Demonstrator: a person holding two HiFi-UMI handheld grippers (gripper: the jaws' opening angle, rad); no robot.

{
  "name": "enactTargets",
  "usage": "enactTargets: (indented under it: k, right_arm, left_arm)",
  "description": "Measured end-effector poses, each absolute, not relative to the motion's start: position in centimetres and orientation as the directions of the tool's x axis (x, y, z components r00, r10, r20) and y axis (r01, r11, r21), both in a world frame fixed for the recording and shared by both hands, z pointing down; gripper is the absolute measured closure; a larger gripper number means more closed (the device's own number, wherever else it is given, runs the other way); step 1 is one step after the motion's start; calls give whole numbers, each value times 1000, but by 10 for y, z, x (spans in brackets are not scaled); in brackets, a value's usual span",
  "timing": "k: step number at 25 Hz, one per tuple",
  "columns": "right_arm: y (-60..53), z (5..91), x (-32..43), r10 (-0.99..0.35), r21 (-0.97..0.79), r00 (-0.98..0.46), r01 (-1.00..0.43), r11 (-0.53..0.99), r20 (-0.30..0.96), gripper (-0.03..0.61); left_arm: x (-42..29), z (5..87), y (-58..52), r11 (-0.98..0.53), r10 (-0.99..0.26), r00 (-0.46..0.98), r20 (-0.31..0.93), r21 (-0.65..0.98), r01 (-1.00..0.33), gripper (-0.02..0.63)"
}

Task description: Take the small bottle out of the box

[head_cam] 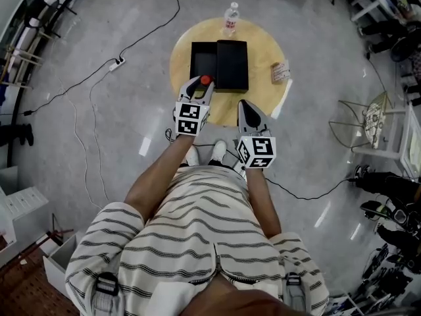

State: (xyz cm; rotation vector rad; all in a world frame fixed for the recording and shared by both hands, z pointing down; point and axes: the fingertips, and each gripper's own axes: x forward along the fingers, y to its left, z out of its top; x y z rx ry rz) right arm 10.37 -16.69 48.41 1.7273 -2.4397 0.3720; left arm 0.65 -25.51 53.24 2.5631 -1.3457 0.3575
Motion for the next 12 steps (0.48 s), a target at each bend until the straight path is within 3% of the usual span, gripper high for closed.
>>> enactTargets:
  k: [12]
  right_arm:
    - [-167, 475, 102, -913, -109, -342, -939, 325, 221, 568]
  left_arm:
    - [5, 502, -237, -577, -777, 572, 263, 65, -814, 465]
